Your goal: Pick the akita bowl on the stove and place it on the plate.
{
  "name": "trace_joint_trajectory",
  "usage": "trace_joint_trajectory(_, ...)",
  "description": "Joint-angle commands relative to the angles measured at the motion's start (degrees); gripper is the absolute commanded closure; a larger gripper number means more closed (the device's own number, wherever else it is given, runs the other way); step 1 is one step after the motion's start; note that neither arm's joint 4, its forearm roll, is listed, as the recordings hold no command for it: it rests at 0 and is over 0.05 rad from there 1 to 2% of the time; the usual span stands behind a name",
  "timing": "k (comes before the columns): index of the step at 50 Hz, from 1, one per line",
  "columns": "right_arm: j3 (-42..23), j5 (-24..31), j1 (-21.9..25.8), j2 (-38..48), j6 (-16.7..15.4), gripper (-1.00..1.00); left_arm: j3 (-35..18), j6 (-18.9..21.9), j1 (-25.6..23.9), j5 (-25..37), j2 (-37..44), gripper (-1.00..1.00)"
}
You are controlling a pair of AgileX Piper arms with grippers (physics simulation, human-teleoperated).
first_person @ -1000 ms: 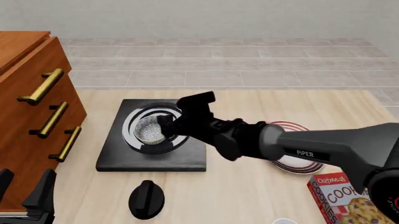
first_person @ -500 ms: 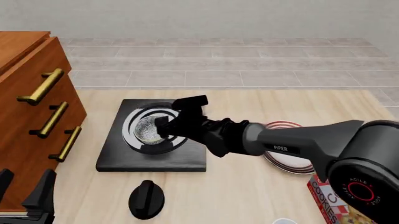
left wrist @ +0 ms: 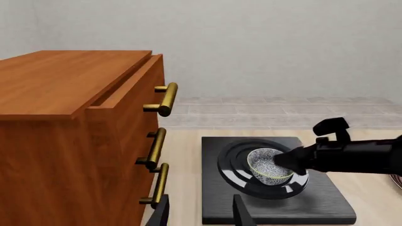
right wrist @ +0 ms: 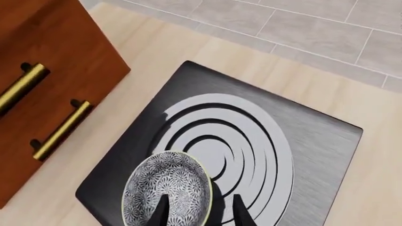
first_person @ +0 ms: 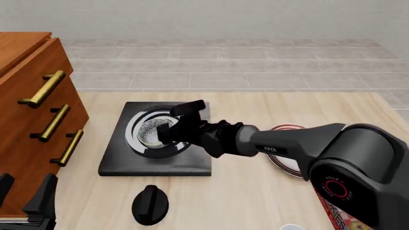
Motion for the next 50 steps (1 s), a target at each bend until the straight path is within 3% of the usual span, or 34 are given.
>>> trace_joint_trajectory(1, -2.8, 1.8, -0.4, 2.7, -1.7, -1.00, 0.0, 0.0, 0.0, 0.0, 0.0, -1.00)
trace_joint_trajectory(29, -5.0, 3.6, 0.5, 6.3, -6.5, -1.00, 0.0, 0.0, 0.0, 0.0, 0.0, -1.00)
trace_joint_trajectory(31, -4.2, 3.0, 0.3, 5.2, -8.1, -1.00, 0.0, 0.0, 0.0, 0.0, 0.0, -1.00)
trace_joint_trajectory(32, -4.3, 3.1, 0.3, 5.2, -8.8, 1.00, 0.0, 0.0, 0.0, 0.0, 0.0, -1.00)
trace_joint_trajectory(39, -2.9, 2.2, -0.5, 3.0, -10.0, 1.00, 0.0, 0.0, 0.0, 0.0, 0.0, -1.00)
trace_joint_trajectory(50, 3.4, -2.4, -1.6, -2.8, -9.4, 1.00, 0.0, 0.0, 0.0, 0.0, 0.0, -1.00)
